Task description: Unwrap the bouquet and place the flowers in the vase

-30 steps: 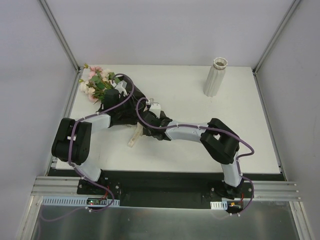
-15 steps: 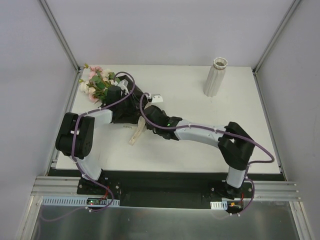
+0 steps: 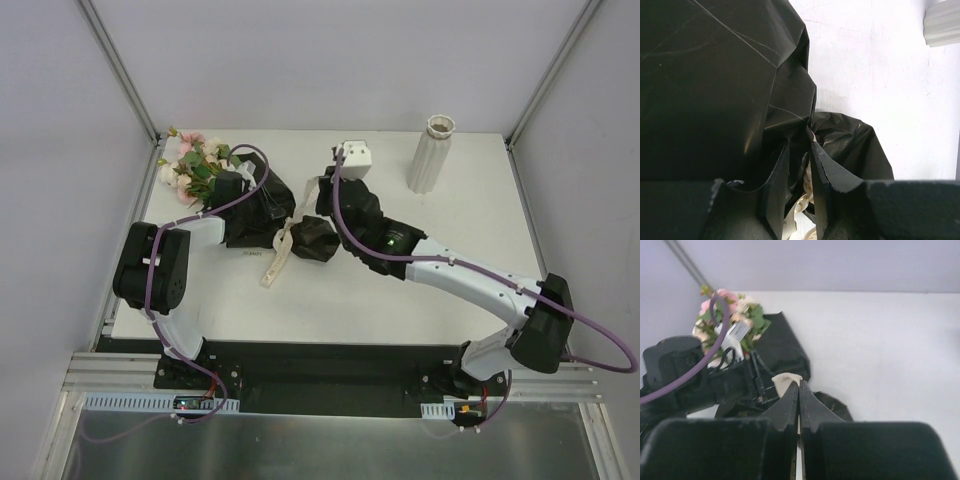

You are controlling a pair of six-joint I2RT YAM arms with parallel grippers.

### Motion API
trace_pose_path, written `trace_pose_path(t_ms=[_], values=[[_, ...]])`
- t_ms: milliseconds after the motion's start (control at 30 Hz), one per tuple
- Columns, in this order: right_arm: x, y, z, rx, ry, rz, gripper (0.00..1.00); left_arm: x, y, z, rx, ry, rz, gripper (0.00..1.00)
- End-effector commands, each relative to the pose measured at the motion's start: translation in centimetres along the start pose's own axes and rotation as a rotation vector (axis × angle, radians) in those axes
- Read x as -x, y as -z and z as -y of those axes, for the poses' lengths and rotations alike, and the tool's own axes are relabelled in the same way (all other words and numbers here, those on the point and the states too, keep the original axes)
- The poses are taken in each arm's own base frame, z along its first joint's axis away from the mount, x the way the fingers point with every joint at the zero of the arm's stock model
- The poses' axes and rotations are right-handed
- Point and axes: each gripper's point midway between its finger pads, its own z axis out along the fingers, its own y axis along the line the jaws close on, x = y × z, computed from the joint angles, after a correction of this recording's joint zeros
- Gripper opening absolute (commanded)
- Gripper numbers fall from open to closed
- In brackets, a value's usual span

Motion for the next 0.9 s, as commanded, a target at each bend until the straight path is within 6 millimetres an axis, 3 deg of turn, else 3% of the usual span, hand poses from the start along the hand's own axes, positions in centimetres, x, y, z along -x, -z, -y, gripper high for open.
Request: trace_pose_path(t_ms=[0, 200, 300, 467, 500, 533, 567, 600, 667, 733, 800, 867], values=[[8.2, 1.0, 5.5, -0.155, -0.044, 0.192, 0.01, 1.0, 0.1, -0.5, 0.017, -0.024, 0.017, 0.23], [10.2, 1.6, 12.0, -0.289, -0.142, 0.258, 0.01, 1.3, 0.1, -0.3, 0.009, -0.029, 0.025, 0.24], [9.3, 0.5, 12.8, -0.269, -0.126, 0.228, 0.01, 1.5, 0.2, 0.0, -0.004, -0.035, 0.028, 0.24], [2.8, -4.5, 14.3, -0.286, -0.026, 0.043, 0.05, 1.5, 0.3, 0.6, -0.038, -0.050, 0.026, 0.27], [0.2, -6.0, 14.7, -0.298, 0.005, -0.033, 0.11, 1.6, 0.3, 0.7, -0.041, -0.053, 0.028, 0.27], [-0.9, -6.8, 14.5, -0.281, 0.011, -0.084, 0.17, 1.6, 0.3, 0.7, -0.043, -0.055, 0.028, 0.28], [-1.4, -7.3, 15.2, -0.295, 0.025, -0.143, 0.27, 1.5, 0.3, 0.8, -0.048, -0.056, 0.027, 0.29], [-3.6, -8.6, 15.4, -0.294, 0.042, -0.224, 0.42, 1.5, 0.4, 0.8, -0.048, -0.059, 0.028, 0.29], [-6.3, -8.9, 14.3, -0.212, 0.080, -0.374, 0.54, 1.5, 0.4, 0.9, -0.050, -0.062, 0.028, 0.29], [-7.4, -9.6, 10.4, 0.001, 0.130, -0.438, 0.60, 1.6, 0.5, 1.1, -0.059, -0.063, 0.029, 0.29], [-9.2, -8.7, 5.4, 0.254, 0.135, -0.509, 0.60, 1.5, 0.6, 1.1, -0.063, -0.065, 0.031, 0.29], [-11.5, -8.1, 2.8, 0.376, 0.121, -0.599, 0.59, 1.5, 0.6, 1.1, -0.064, -0.068, 0.032, 0.29]])
